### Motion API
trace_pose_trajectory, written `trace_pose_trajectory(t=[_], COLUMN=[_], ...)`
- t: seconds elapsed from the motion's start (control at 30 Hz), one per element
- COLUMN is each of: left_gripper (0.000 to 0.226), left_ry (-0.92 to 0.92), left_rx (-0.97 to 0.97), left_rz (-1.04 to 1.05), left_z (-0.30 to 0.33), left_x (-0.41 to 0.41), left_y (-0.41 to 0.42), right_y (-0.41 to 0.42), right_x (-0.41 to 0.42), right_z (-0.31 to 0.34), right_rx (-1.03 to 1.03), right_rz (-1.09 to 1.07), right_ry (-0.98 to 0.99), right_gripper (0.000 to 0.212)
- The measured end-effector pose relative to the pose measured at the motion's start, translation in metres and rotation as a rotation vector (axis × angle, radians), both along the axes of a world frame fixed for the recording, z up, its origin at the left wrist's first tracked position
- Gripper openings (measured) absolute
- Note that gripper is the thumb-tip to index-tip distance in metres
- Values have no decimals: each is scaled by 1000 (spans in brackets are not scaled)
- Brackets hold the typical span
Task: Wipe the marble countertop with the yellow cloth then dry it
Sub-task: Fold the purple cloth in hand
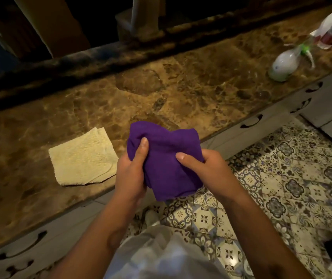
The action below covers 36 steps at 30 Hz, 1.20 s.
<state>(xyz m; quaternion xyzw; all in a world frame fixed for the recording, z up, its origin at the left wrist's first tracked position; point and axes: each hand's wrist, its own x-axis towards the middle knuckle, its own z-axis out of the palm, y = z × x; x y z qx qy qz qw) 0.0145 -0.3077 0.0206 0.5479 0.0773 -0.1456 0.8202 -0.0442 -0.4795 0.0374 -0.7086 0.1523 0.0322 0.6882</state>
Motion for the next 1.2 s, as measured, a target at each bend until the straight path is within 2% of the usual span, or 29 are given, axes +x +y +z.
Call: trace_pose_trajectory(t=[0.07, 0.13, 0.2, 0.3, 0.37, 0.47, 0.53, 0.6, 0.73, 0.83, 0.9, 0.93, 1.0, 1.07, 1.2], left_gripper=[27, 41, 50, 45, 36, 22, 24, 36, 41, 25, 25, 27, 35, 44, 46], left_ry=[-43, -103, -157, -204, -213, -229, -200, -116, 26, 70, 105, 119, 166, 217, 273], left_rx=[101, 264, 373, 283, 205, 293, 377, 425, 456, 392, 332, 318, 322, 373, 535], left_rz=[3, -24, -100, -239, -200, -21, 66, 113, 133, 257, 281, 272, 251, 238, 260], left_z=[-4, -4, -3, -4, -5, -4, -10, -19, -29, -35, -37, -38, -40, -43, -48], left_x=[17, 35, 53, 74, 85, 98, 104, 105, 95, 92, 91, 91, 93, 96, 99], left_y=[-1, -2, -3, -1, 1, 0, -7, -17, -38, -47, -49, -49, -48, -45, -37], right_y=[0, 0, -5, -12, -16, -23, -30, -36, -42, -47, -55, -59, -64, -67, -68], right_x=[20, 40, 58, 84, 99, 116, 129, 142, 166, 177, 184, 187, 192, 195, 203], right_z=[-1, -2, 0, 4, 2, -8, -15, -24, -38, -49, -54, -56, -60, -63, -67], right_rx=[24, 34, 70, 234, 281, 222, 228, 216, 58, 117, 263, 321, 341, 217, 30], right_rz=[-29, -48, -50, -27, 34, 78, 68, 83, 149, 175, 156, 184, 299, 362, 385], right_ry=[-12, -59, -96, -100, -74, -56, -55, -56, -108, -113, 7, 81, 223, 289, 230], right_gripper=[30, 17, 22, 25, 28, 46, 41, 28, 16, 37, 56, 56, 32, 13, 15])
